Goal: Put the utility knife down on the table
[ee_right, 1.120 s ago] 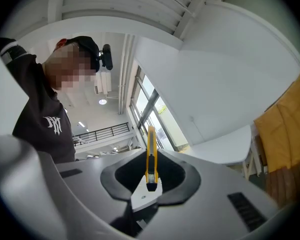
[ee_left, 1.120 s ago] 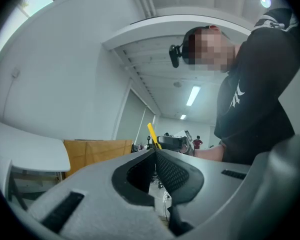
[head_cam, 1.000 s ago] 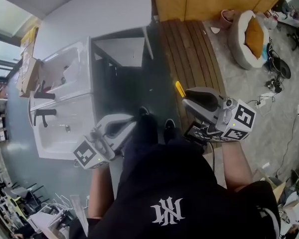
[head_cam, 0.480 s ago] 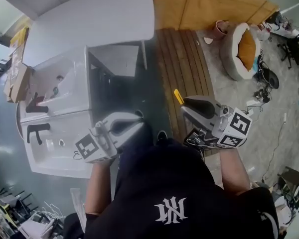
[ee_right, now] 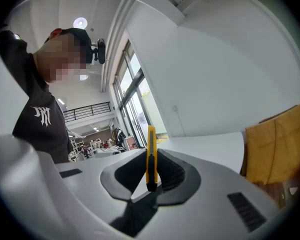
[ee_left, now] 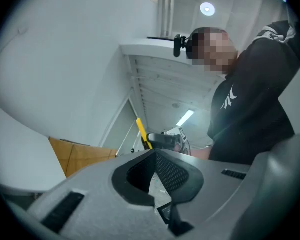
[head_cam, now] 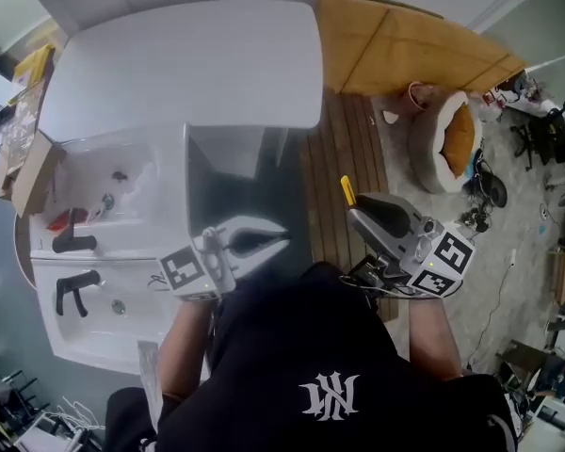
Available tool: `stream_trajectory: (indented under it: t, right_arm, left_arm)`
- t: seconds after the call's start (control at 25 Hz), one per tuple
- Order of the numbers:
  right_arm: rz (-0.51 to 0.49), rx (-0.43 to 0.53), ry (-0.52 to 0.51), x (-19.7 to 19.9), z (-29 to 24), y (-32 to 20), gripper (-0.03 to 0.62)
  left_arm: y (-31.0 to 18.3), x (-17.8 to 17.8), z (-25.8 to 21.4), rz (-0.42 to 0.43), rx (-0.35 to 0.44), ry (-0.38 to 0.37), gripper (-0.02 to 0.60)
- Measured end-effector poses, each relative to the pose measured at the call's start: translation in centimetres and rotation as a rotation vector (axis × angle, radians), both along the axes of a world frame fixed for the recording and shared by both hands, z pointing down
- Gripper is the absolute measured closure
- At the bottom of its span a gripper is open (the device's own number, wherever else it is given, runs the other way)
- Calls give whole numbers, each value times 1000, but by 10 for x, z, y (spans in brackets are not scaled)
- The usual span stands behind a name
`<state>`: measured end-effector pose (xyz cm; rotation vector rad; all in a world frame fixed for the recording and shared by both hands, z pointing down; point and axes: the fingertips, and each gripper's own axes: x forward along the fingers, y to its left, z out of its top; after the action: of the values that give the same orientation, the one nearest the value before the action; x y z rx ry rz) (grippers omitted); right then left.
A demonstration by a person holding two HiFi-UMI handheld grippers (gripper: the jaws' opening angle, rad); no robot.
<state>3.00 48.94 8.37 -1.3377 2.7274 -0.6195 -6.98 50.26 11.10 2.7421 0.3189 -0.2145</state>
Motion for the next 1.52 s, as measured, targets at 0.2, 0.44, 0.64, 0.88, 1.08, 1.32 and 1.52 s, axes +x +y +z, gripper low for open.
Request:
stream_trajectory:
  t: [0.2,0.44,0.64,0.88,1.08,1.32,1.52]
  right_arm:
    - [16,-41,3,12,11,-31,540]
    - [-40,-14,-33,38,25,-101,540]
    - [-113,24,-135,78,31,-172,540]
    - [-234,77,-248,138,14,-253,540]
    - [-297,75,-243,163,26,-302,539]
    - [-333,45,-220,153,47,-341,540]
    - [-290,18,-178,130,63,-387,540]
  left_arm:
    - [-53,14,-3,-30,1,52,575]
    - [-98,41,9,-35,12,1,575]
    - [-156,78,11,-136,-32,-49,577]
    - [-237,125,-5,-286,-1,-149,577]
    - [-278,150,-2,-368,-2,-205,577]
    - [-307,148,21,-380,-56,-243,577]
    - [-355,134,40,-309,-84,-205,577]
